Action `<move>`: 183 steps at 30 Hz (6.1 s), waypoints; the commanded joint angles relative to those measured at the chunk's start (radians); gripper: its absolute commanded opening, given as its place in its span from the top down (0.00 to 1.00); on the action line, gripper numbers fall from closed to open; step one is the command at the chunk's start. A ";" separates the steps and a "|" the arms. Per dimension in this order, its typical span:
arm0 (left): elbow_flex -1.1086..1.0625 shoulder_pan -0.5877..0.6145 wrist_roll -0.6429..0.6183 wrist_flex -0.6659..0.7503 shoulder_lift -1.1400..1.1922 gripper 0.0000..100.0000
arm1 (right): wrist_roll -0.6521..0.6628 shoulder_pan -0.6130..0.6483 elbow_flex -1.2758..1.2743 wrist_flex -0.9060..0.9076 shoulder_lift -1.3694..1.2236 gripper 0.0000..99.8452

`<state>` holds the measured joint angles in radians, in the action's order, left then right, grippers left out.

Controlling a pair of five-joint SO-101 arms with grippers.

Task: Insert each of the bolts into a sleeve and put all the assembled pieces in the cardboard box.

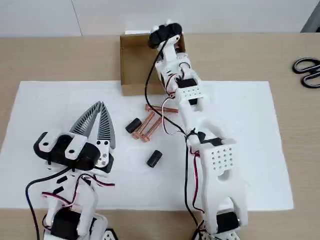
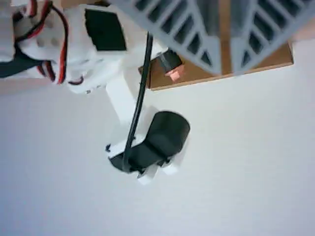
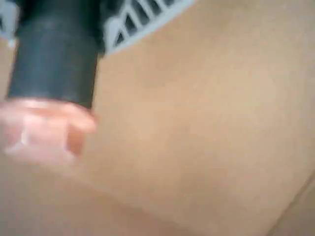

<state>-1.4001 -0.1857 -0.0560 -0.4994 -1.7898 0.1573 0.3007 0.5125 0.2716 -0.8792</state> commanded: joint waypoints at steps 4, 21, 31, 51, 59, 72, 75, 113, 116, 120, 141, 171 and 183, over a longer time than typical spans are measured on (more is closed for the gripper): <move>0.002 0.006 0.003 0.023 -0.008 0.99 | -0.006 0.007 0.097 -0.027 -0.041 1.00; 0.002 0.006 0.003 0.023 -0.008 0.99 | -0.005 0.021 0.097 0.021 -0.067 0.80; 0.002 0.006 0.003 0.023 -0.008 0.99 | 0.084 0.033 0.133 0.044 -0.047 0.80; 0.002 0.006 0.000 0.023 -0.008 0.99 | 0.080 0.031 0.172 0.377 0.498 0.80; 0.002 0.000 -0.002 0.023 -0.008 0.99 | 0.080 0.033 0.172 0.588 0.682 0.80; 0.002 -0.002 -0.002 0.023 -0.008 0.99 | 0.077 0.028 0.150 0.966 0.997 0.80; 0.002 -0.002 -0.002 0.023 -0.008 0.99 | 0.075 0.024 0.103 1.041 0.995 0.80; -0.107 -0.002 -0.005 0.018 -0.008 0.99 | -0.331 -0.117 -0.730 0.837 1.003 0.98; -0.136 -0.002 -0.005 0.018 -0.008 0.99 | -0.356 -0.136 -0.733 0.849 1.000 0.98; -0.137 -0.003 -0.006 0.018 -0.008 0.99 | -0.417 -0.139 -0.733 0.912 1.000 0.98; 0.004 -0.003 -0.242 -0.483 0.002 0.99 | -0.661 -0.134 -0.864 0.997 0.995 0.71; 0.001 -0.003 -0.242 -0.496 0.000 0.99 | -0.666 -0.028 -0.959 0.816 0.849 0.71; 0.001 -0.003 -0.242 -0.496 -0.003 0.99 | -0.663 -0.062 -0.961 0.751 0.808 0.72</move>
<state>-1.4431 -0.1857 -0.2938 -0.9966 -1.7883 -0.5025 0.2670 -0.4557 1.0602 -0.0706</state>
